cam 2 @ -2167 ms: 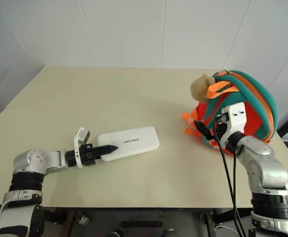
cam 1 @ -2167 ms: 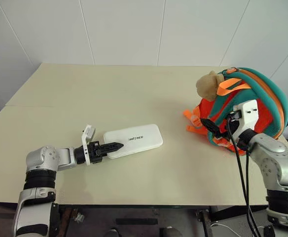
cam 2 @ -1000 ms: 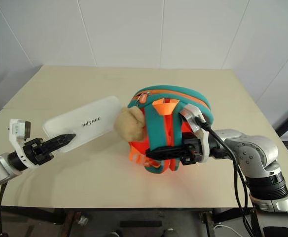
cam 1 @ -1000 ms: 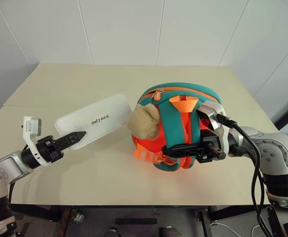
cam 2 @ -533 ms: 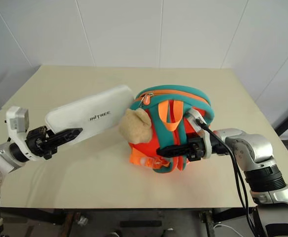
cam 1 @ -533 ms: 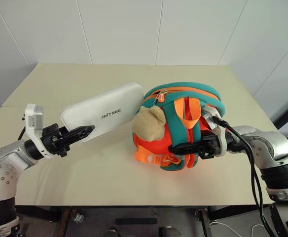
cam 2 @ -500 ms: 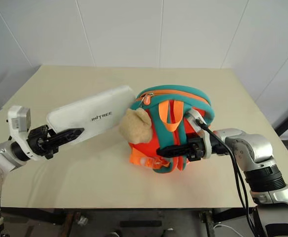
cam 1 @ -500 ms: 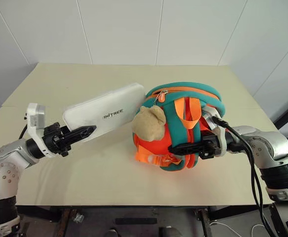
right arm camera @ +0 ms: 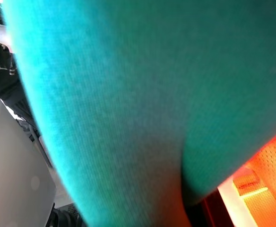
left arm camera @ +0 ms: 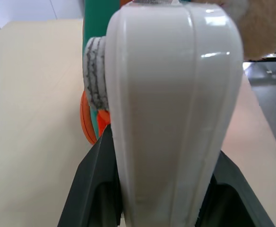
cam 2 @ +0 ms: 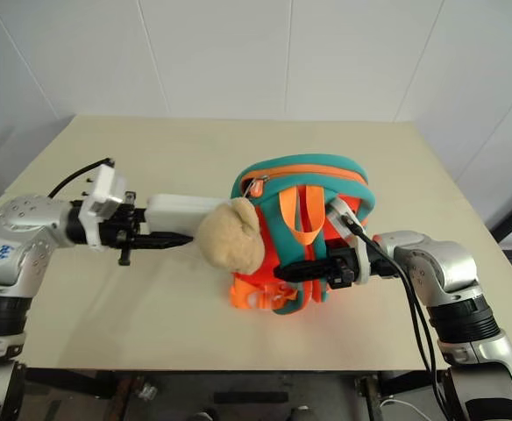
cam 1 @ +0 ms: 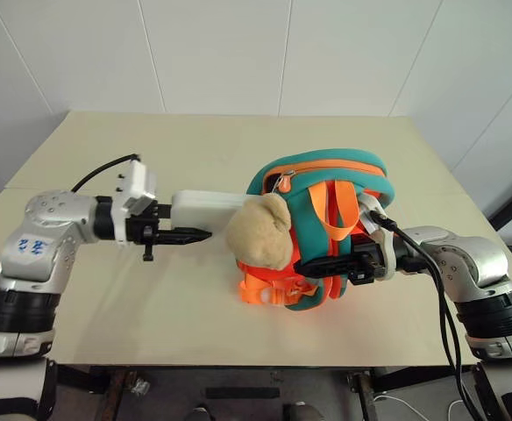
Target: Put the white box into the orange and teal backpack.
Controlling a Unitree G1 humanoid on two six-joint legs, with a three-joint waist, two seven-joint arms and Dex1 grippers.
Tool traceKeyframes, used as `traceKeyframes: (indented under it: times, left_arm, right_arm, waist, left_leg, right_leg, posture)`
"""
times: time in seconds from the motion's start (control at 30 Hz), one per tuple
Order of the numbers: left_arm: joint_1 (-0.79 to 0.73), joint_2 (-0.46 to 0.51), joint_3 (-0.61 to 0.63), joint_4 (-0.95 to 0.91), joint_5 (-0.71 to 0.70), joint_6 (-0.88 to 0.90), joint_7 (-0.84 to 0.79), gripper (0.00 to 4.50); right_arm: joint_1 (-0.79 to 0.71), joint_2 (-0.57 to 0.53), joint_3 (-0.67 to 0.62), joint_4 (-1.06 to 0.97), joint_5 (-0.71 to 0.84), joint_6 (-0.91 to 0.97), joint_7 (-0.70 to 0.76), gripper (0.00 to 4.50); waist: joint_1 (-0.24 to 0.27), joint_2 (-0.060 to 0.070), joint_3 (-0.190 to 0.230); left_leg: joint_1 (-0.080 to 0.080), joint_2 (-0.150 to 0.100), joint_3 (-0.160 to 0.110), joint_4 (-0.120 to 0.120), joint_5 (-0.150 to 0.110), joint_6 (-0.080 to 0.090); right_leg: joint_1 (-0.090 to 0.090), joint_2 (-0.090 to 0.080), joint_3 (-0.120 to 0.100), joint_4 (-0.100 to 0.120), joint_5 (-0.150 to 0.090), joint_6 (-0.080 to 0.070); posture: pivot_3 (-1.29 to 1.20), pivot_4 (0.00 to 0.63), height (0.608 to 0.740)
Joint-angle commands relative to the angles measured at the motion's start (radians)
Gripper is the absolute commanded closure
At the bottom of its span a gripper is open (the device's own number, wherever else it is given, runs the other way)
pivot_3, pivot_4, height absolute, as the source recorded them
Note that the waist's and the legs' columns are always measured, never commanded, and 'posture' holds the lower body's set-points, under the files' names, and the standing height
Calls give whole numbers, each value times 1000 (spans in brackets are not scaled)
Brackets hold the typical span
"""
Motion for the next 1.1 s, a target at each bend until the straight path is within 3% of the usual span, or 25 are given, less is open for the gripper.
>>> traceKeyframes:
  times: [0.03,0.33,0.5,0.53,0.73,1.1]
  left_arm:
    - [-116,-84,-80,55,52,42,37,3172]
    - [-250,-290,-138,128,111,216,199,3172]
    - [-236,-302,-125,120,109,240,207,3172]
    - [-233,-298,-111,119,105,248,216,2822]
    - [-231,-215,-23,139,69,200,147,1101]
    - [-114,75,7,98,28,107,-188,1101]
  right_arm:
    - [-16,14,-16,-35,6,-11,-6,4475]
    - [4,37,-30,-73,8,-8,-48,4475]
    - [14,45,-39,-91,15,-5,-70,4475]
    - [20,45,-41,-96,17,-4,-74,4493]
    - [49,44,-55,-107,12,-11,-93,4500]
    - [53,53,-51,-85,-14,-46,-114,4500]
  waist:
    - [1,0,0]
    - [-5,1,0]
    - [-5,1,1]
    - [-5,1,1]
    - [-5,1,1]
    - [-4,1,1]
  left_leg:
    - [0,0,0,0,0,0]
    - [0,0,-1,1,0,0]
    - [0,0,-1,3,0,0]
    - [0,0,-1,3,0,0]
    - [0,0,-1,4,0,0]
    - [0,0,-1,3,0,0]
  right_leg:
    - [0,0,0,1,0,0]
    - [-1,0,1,4,-2,2]
    - [-1,0,1,7,-2,2]
    - [-1,0,1,7,-2,2]
    - [-1,1,1,7,-2,2]
    - [-1,0,1,7,-2,1]
  posture:
    - [0,150,740]
    - [0,150,740]
    - [0,150,740]
    - [0,150,740]
    - [0,150,740]
    - [0,150,740]
